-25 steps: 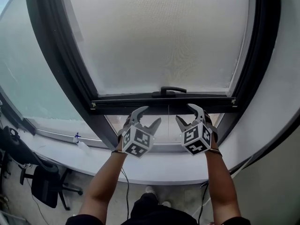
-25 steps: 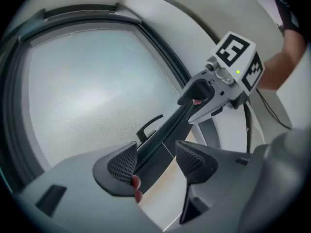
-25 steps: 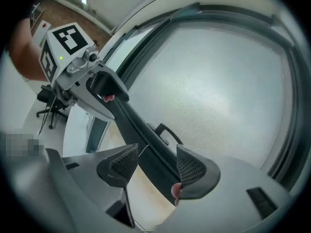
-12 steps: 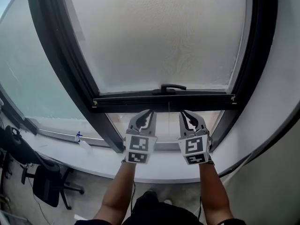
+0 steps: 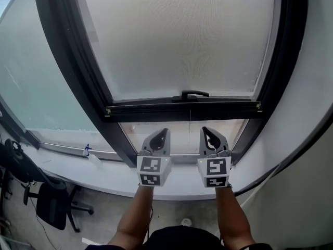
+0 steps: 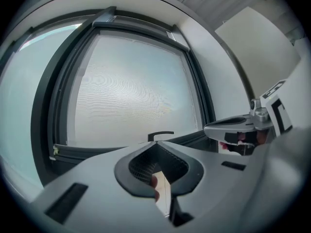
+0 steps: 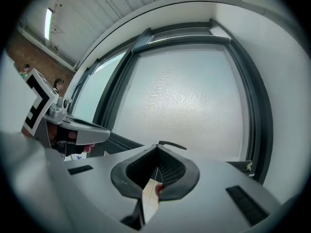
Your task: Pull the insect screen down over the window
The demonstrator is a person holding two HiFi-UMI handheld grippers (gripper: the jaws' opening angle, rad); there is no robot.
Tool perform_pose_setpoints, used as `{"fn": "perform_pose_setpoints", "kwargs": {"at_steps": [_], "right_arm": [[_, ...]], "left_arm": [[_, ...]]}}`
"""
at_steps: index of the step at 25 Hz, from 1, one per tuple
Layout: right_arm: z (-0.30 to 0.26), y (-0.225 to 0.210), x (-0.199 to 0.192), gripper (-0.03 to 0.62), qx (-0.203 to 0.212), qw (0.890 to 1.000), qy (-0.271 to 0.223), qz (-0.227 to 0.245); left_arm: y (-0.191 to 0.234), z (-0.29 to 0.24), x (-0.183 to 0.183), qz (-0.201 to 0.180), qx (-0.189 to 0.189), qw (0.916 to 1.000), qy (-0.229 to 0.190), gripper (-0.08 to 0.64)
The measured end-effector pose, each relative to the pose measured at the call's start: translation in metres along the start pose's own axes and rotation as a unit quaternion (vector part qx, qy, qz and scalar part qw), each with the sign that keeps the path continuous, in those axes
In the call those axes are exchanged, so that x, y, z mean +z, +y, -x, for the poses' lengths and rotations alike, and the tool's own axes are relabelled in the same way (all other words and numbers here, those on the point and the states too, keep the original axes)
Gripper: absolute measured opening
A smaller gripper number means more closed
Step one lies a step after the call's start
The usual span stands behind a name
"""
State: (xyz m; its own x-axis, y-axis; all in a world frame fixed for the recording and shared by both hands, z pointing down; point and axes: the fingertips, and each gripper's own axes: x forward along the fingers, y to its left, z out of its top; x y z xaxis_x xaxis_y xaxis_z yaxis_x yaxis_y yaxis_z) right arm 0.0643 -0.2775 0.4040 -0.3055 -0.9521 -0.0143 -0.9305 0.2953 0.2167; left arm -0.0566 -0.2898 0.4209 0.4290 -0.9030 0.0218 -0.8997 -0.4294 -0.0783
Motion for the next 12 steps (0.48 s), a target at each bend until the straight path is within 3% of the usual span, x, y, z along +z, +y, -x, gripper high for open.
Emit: {"fn": "perform_pose_setpoints", "kwargs": {"at_steps": [12], "right_arm": [[0.045,0.045,0.001,0.005,-0.006,1.0,0.011,0.018]], "left_arm": [[0.006,0.069,-0.007,0.012,0.019,0.9998,0.002,0.003]]}}
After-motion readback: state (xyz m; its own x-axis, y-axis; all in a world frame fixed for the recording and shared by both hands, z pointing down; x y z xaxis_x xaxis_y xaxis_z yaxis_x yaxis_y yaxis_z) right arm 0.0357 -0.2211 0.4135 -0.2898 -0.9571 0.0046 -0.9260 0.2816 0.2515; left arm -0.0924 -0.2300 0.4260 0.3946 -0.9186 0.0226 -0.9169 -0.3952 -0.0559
